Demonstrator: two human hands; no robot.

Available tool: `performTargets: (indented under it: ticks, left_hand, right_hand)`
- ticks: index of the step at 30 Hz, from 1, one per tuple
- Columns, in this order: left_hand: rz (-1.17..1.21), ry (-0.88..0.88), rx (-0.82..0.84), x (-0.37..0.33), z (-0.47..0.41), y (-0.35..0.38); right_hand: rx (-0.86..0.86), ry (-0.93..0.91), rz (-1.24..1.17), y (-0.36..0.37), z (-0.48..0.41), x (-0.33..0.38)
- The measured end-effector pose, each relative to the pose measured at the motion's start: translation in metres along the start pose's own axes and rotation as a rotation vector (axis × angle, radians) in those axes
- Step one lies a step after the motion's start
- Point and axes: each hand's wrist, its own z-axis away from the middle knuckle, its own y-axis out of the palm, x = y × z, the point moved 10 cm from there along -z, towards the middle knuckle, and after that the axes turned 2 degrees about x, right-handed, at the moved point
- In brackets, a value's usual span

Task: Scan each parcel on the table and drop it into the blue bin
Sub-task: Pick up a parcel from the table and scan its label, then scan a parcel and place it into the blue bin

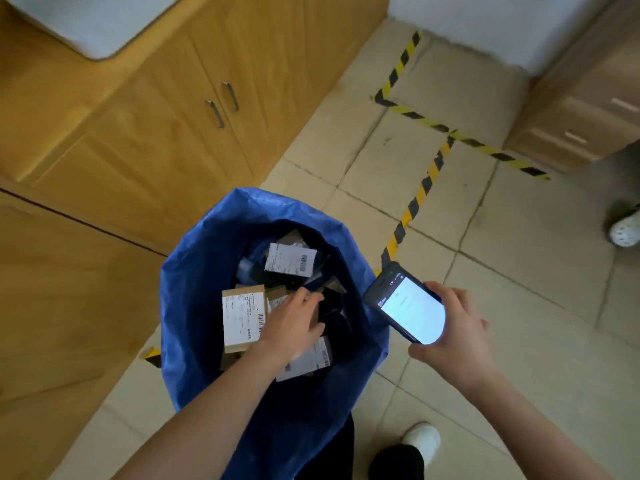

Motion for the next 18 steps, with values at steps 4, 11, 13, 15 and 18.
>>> performTargets:
  ticks: [4,11,13,15,18]
  left_hand:
    - [-0.026,0.057,-0.044,-0.042,0.016,-0.034]
    - [-0.101,0.278,-0.019,-0.17,0.055,-0.064]
    - [-0.142,0.372,-0.009,-0.216,0.065,-0.063]
    - [-0.181,0.457,0.0,-0.263,0.075,-0.06]
    - [-0.167,0.578,-0.009,-0.338,0.089,-0.049]
  right_hand:
    - [-0.098,0.107,-0.103,-0.052,0.045,-0.031]
    - [-0.324,0.314,-0.316,-0.154,0.156,-0.112]
    - [-0.396,0.391,-0.352,-0.175,0.195,-0.144]
    - [-0.467,0.462,-0.393,-0.192,0.236,-0.177]
    - [-0.592,0.553,-0.46,-0.214,0.301,-0.222]
